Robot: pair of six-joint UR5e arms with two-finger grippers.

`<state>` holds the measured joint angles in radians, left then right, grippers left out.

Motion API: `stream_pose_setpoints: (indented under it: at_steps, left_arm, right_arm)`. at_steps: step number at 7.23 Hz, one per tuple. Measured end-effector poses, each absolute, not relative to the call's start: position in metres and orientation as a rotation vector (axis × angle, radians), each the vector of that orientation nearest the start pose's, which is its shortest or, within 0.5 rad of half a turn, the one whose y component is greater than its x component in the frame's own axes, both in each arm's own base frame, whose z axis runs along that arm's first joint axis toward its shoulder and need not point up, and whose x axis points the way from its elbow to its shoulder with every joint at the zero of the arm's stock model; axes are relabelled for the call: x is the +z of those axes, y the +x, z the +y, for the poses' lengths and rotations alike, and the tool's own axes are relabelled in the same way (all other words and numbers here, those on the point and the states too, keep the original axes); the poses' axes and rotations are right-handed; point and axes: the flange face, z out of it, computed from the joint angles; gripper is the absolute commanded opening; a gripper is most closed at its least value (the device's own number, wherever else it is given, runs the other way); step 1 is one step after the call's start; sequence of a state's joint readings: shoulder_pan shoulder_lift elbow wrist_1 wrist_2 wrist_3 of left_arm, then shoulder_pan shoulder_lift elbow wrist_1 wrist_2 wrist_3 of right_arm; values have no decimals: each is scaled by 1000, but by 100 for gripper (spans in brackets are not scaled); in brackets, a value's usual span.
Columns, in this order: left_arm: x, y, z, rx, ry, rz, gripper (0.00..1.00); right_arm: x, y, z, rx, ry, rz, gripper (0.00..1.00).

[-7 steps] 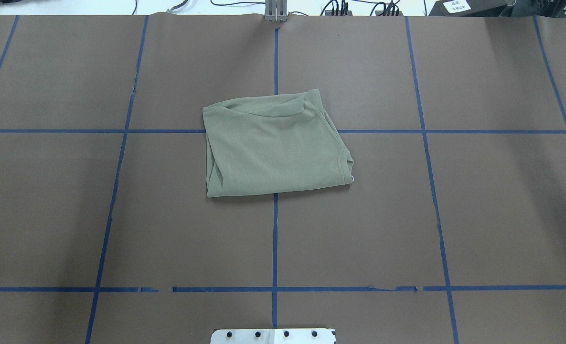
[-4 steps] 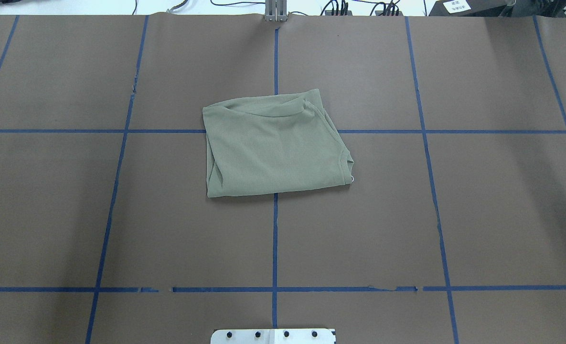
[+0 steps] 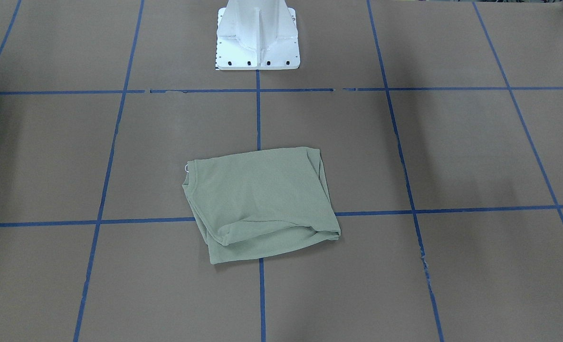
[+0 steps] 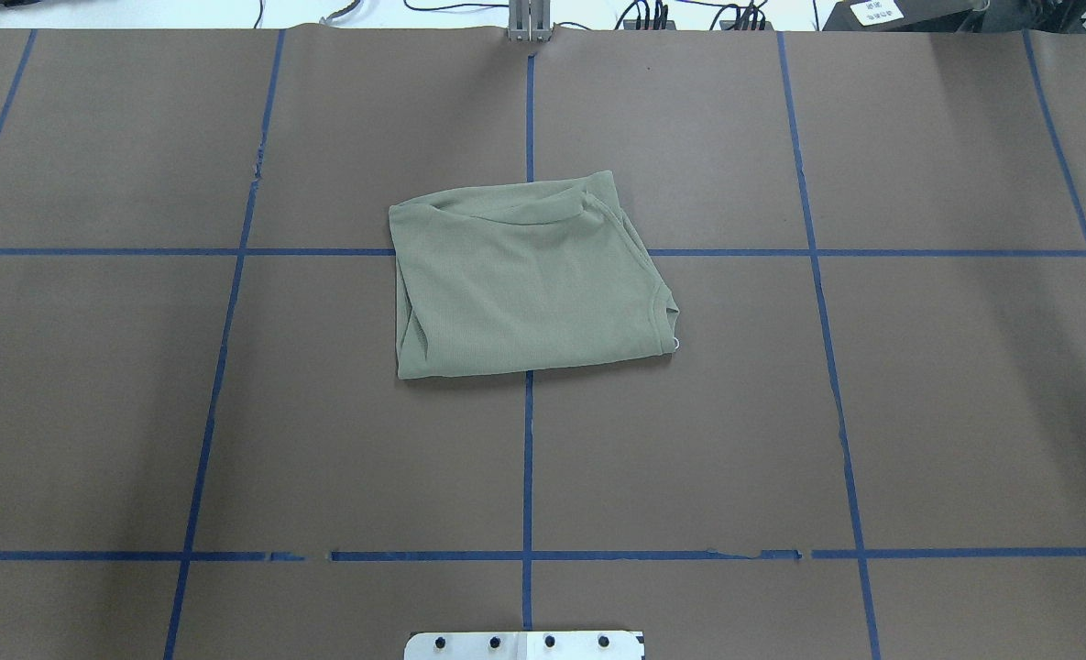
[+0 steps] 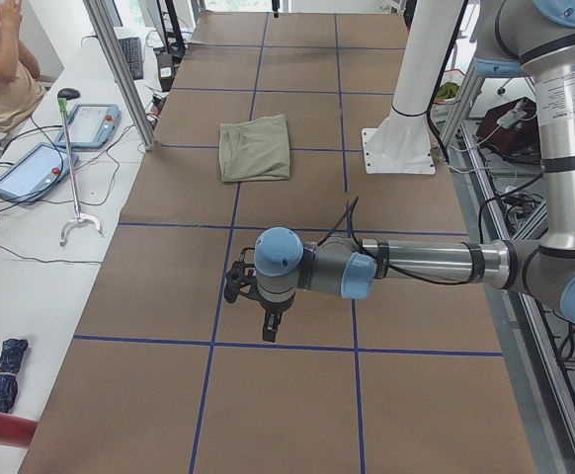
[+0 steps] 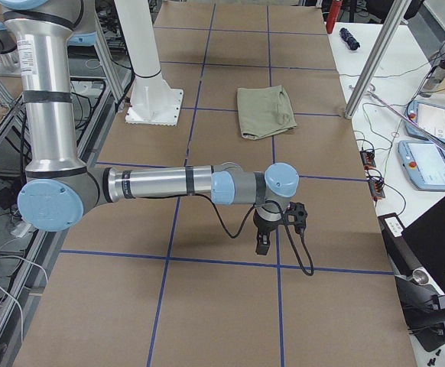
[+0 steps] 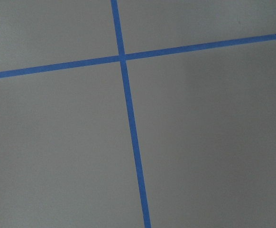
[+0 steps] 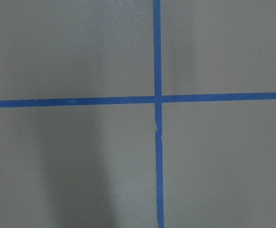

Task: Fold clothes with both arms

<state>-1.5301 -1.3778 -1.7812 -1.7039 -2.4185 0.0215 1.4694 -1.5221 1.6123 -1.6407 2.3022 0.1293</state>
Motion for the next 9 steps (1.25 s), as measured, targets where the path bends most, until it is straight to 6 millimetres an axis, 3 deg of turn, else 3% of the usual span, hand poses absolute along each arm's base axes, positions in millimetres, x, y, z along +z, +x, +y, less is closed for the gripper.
stream_pose_setpoints:
  at_steps: [5, 9]
  left_arm:
    - [620, -33, -466, 117, 88, 844, 100]
    - [621, -30, -475, 118, 74, 844, 100]
  right_arm:
    - [626, 13, -516, 18, -69, -729, 100]
    - [630, 13, -514, 20, -75, -728, 100]
